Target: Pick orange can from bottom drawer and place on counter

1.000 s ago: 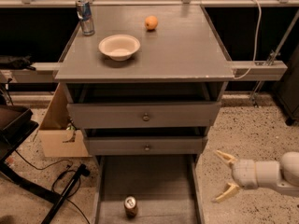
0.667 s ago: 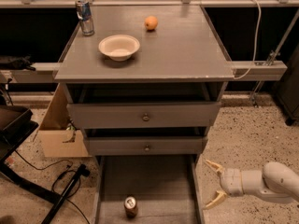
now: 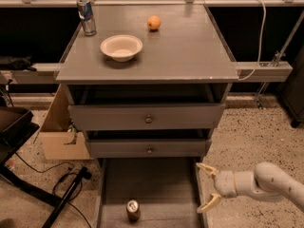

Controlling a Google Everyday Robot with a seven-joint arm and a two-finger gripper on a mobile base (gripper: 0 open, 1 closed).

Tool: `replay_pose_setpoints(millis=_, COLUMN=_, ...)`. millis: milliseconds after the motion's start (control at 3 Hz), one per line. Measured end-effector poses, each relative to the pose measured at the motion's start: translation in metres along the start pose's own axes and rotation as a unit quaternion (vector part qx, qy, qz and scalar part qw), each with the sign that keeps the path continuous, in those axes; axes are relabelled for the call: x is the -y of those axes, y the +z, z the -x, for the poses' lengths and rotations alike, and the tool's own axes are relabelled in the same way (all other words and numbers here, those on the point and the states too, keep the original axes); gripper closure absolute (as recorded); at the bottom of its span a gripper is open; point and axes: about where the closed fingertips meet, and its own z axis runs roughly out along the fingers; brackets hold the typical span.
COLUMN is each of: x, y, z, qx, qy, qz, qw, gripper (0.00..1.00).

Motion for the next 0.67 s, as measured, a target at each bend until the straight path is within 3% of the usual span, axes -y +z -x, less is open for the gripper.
replay_pose_setpoints(millis=333, x=-0.015, y=0.093, z=-0.021, qx=0.017, qy=0.000, qz=0.067, qw=0.9976, gripper=0.00)
replay_pose_setpoints(millis=667, x=-0.032, y=0.153, z=-0.035, qx=0.039, qy=0.011, qz=0.110, qw=0.9931, gripper=0.00)
